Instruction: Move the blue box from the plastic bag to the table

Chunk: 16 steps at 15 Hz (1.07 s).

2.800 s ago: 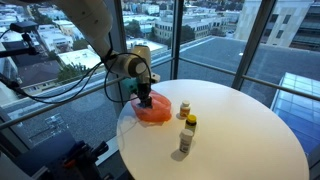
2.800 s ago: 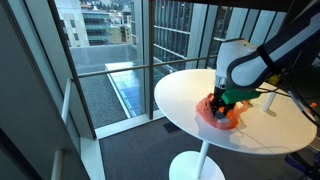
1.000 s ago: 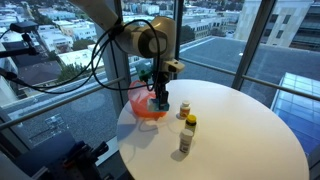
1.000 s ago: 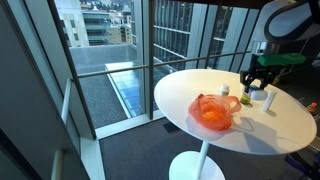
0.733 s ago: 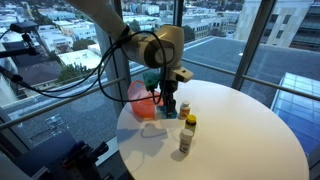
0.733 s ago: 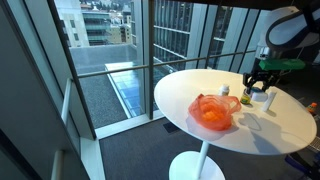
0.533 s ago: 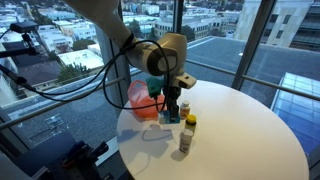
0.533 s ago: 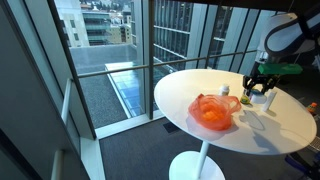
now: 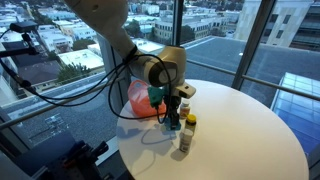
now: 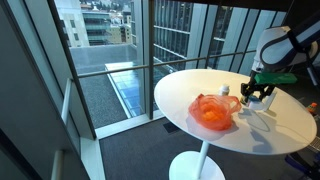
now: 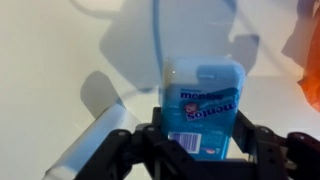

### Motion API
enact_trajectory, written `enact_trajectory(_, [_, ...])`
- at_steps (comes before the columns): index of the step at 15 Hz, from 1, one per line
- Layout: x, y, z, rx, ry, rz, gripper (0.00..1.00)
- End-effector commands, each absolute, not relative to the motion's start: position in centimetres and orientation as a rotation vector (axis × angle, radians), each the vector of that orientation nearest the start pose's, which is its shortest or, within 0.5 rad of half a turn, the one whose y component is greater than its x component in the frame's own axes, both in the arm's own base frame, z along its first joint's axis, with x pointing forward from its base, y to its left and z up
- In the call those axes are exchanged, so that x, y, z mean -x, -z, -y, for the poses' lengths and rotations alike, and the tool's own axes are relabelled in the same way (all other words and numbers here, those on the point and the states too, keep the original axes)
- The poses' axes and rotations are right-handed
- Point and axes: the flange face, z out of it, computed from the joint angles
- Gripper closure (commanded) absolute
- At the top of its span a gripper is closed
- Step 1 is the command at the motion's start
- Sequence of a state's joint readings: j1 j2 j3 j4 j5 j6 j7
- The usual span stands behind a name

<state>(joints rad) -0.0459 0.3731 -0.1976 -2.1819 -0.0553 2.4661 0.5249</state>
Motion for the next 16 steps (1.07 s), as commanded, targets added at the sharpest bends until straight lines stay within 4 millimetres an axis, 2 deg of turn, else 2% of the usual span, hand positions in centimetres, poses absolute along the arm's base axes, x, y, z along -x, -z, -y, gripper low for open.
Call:
enact_trajectory(1, [-53.7,-21.7,13.4,3.065,-0.093,-1.133,0.03])
enact_trajectory(4, [-53.4,-22.7,12.9,3.061,-0.112,-1.094,0.00])
enact_trajectory(8, [-52.8,-25.7,12.2,3.066,-0.161,-0.993,0.00])
enact_trajectory(16, [-50.3,-33.6,10.5,3.164,-0.250,-0.497,0.00])
